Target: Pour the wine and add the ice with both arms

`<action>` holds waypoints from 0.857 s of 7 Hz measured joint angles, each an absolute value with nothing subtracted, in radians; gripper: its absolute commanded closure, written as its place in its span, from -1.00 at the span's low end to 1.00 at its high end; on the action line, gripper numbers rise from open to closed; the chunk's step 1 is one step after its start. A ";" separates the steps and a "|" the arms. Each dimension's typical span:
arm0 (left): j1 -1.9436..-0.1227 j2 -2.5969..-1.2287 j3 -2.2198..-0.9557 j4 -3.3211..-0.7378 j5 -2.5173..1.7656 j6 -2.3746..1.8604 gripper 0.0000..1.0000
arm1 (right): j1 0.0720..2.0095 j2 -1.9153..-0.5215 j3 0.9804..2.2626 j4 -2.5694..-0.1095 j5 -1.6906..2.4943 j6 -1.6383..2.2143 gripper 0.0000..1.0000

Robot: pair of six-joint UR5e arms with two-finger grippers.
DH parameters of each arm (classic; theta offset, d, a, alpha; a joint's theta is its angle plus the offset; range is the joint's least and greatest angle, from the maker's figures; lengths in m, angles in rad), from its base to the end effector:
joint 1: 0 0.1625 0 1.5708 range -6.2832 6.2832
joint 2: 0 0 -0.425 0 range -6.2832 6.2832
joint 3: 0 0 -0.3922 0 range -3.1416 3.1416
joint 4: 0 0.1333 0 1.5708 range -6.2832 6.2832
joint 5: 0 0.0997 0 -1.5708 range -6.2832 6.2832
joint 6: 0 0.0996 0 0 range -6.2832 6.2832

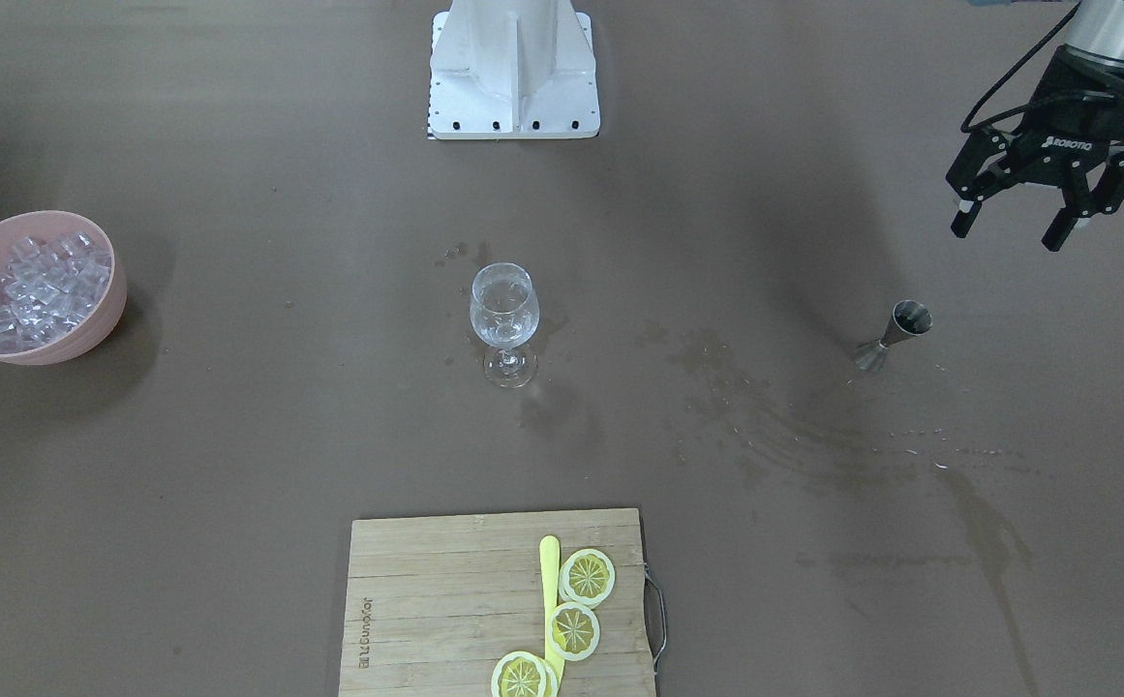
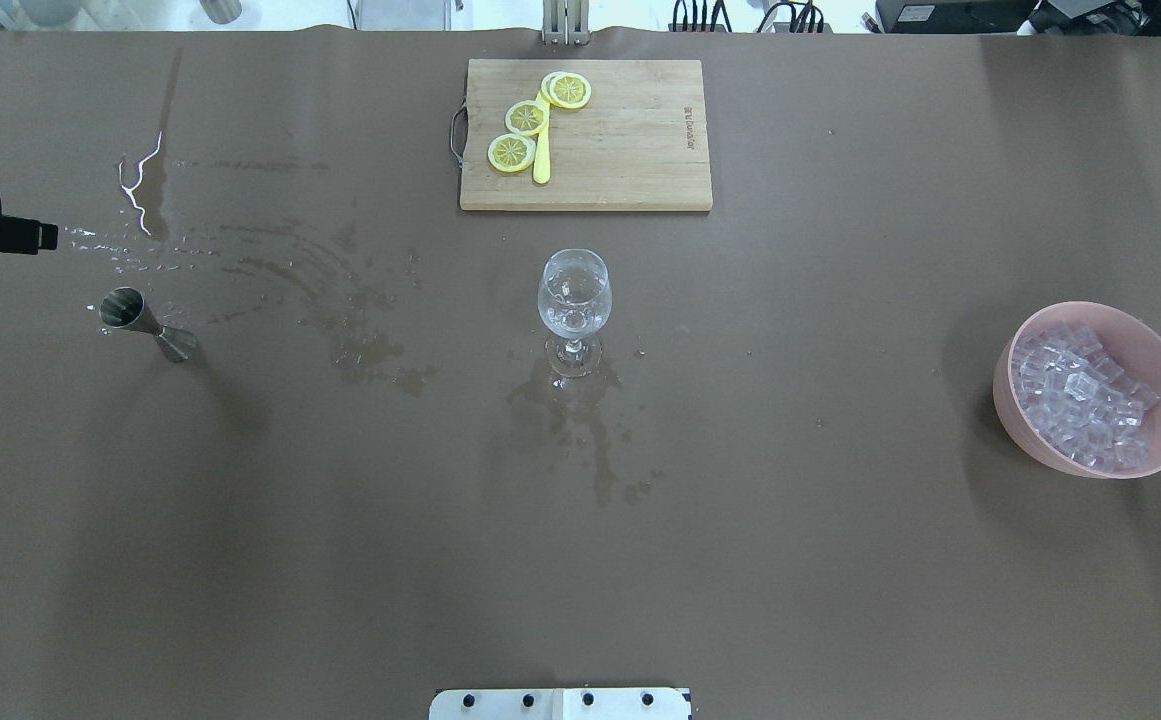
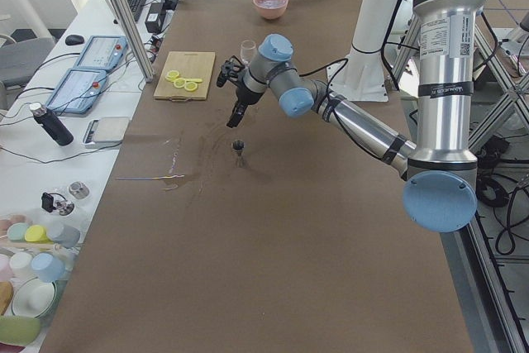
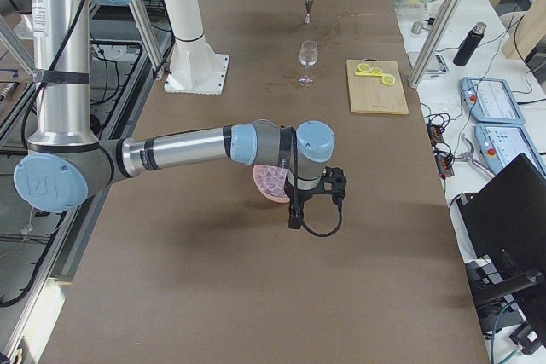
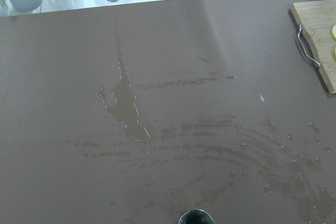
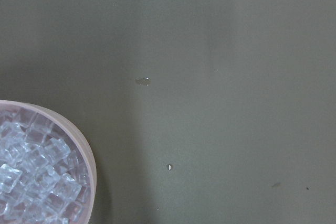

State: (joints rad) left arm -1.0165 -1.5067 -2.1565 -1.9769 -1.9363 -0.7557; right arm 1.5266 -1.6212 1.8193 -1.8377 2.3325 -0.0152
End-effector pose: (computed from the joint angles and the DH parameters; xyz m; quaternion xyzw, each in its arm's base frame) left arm 0.1522 -0.4315 0.3672 0.2499 0.3969 -0.0075 0.8832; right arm 0.0443 -0.4600 0.5885 -0.0373 -0.3710 -0.0148 0.9278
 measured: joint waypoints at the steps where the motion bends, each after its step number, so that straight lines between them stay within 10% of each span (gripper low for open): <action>1: -0.989 -1.492 -2.156 -1.998 -1.928 -0.774 -0.79 | 1.527 -1.621 1.819 -1.838 2.332 -0.015 -1.00; 6: -0.755 -1.274 -2.150 -2.341 -1.579 -1.044 -0.95 | 1.527 -1.620 1.824 -1.838 2.332 -0.015 -1.00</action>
State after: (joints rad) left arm -0.7546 -1.2741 -2.1503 -2.3409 -1.5785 -1.0444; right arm 1.5268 -1.6199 1.8242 -1.8377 2.3325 -0.0145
